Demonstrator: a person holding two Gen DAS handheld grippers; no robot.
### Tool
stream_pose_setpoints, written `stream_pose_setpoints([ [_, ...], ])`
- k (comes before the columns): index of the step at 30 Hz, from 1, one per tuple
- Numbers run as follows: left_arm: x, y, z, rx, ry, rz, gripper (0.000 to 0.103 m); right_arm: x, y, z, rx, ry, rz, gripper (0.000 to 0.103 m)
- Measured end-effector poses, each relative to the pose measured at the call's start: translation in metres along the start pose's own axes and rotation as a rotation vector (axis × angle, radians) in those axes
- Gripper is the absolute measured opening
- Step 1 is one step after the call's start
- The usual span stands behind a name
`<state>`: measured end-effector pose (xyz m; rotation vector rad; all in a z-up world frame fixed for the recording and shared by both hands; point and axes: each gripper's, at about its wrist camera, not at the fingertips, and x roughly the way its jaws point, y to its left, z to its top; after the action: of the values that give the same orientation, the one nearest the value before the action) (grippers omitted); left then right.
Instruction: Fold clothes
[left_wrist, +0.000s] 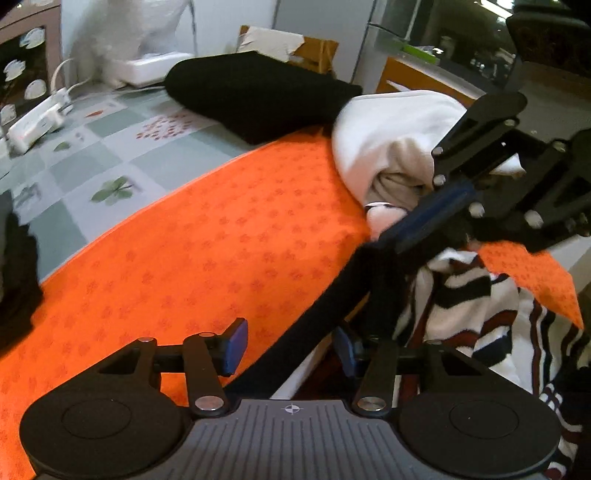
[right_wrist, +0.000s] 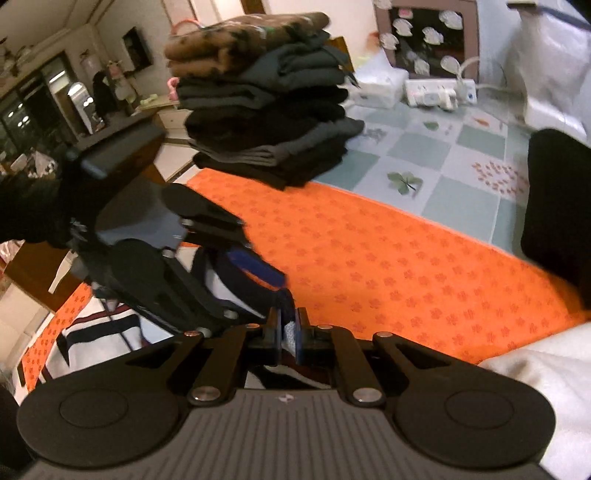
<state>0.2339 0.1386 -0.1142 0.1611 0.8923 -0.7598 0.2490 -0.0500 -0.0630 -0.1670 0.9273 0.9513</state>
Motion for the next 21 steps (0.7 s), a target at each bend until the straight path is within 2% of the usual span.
stream_pose_setpoints([
  [1, 0.000, -0.003, 0.002, 0.010, -0.019, 0.013, 0.011, 0.000, -0.001, -0.002, 0.005, 0.003, -0.011, 0.008],
  [4, -0.003, -0.011, 0.006, 0.042, -0.075, 0.121, 0.008, 0.000, -0.005, -0.009, 0.019, 0.014, -0.044, 0.010],
  [7, 0.000, -0.006, 0.008, -0.012, -0.084, 0.213, 0.008, 0.000, -0.008, -0.016, 0.034, 0.024, -0.077, 0.014],
  [8, 0.002, -0.001, 0.009, -0.053, -0.080, 0.230, 0.009, 0.000, -0.009, -0.018, 0.039, 0.028, -0.088, 0.016],
  [11, 0.006, 0.021, 0.010, -0.224, -0.061, 0.220, 0.013, 0.000, -0.013, -0.024, 0.053, 0.038, -0.121, 0.018],
  [14, 0.007, 0.033, 0.009, -0.317, -0.086, 0.205, 0.023, 0.009, -0.025, -0.035, 0.094, 0.075, -0.159, 0.018],
  [16, 0.006, 0.039, 0.008, -0.349, -0.097, 0.193, 0.040, 0.016, -0.031, -0.043, 0.110, 0.109, -0.168, 0.019],
  [18, 0.003, 0.046, 0.006, -0.381, -0.096, 0.187, 0.051, 0.020, -0.031, -0.049, 0.115, 0.131, -0.188, 0.019],
  [20, -0.010, 0.049, 0.002, -0.417, -0.129, 0.190, 0.061, 0.015, -0.027, -0.050, 0.116, 0.116, -0.188, 0.019],
  [21, -0.018, 0.049, 0.000, -0.434, -0.149, 0.193, 0.068, 0.011, -0.024, -0.049, 0.116, 0.098, -0.179, 0.023],
])
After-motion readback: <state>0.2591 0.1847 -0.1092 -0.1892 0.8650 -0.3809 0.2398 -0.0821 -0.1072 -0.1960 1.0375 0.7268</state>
